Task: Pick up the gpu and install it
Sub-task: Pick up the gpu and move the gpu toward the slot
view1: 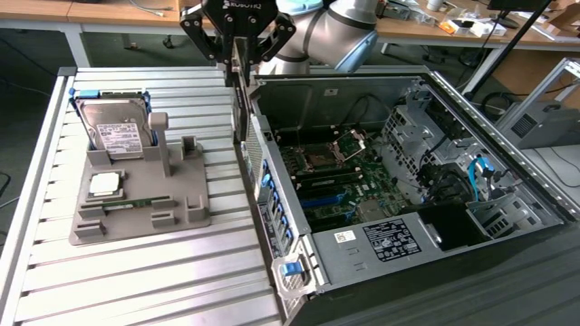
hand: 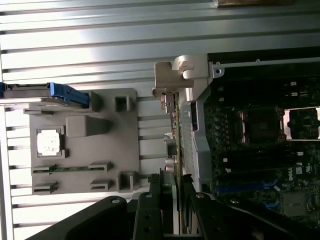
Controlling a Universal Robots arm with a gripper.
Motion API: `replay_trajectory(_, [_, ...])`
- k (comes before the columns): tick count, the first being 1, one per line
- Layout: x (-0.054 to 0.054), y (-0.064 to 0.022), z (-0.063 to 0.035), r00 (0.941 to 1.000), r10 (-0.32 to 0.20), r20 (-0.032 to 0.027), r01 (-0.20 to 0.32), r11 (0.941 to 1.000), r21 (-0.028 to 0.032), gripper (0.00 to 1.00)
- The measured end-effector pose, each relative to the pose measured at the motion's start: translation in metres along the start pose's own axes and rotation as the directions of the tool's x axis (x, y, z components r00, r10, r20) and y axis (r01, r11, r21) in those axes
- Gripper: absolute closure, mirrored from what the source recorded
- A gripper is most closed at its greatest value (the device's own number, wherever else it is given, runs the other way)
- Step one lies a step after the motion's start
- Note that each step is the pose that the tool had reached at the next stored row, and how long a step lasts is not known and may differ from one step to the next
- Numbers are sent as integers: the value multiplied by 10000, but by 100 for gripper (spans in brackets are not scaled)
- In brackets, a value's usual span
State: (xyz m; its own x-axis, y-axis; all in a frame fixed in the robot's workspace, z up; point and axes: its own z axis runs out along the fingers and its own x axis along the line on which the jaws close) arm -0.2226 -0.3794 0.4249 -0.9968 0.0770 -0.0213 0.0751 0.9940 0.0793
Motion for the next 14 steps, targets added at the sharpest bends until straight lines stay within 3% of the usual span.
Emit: replay_trajectory(14, [-118, -1, 2, 10000, 0, -1, 0, 10000, 1, 73])
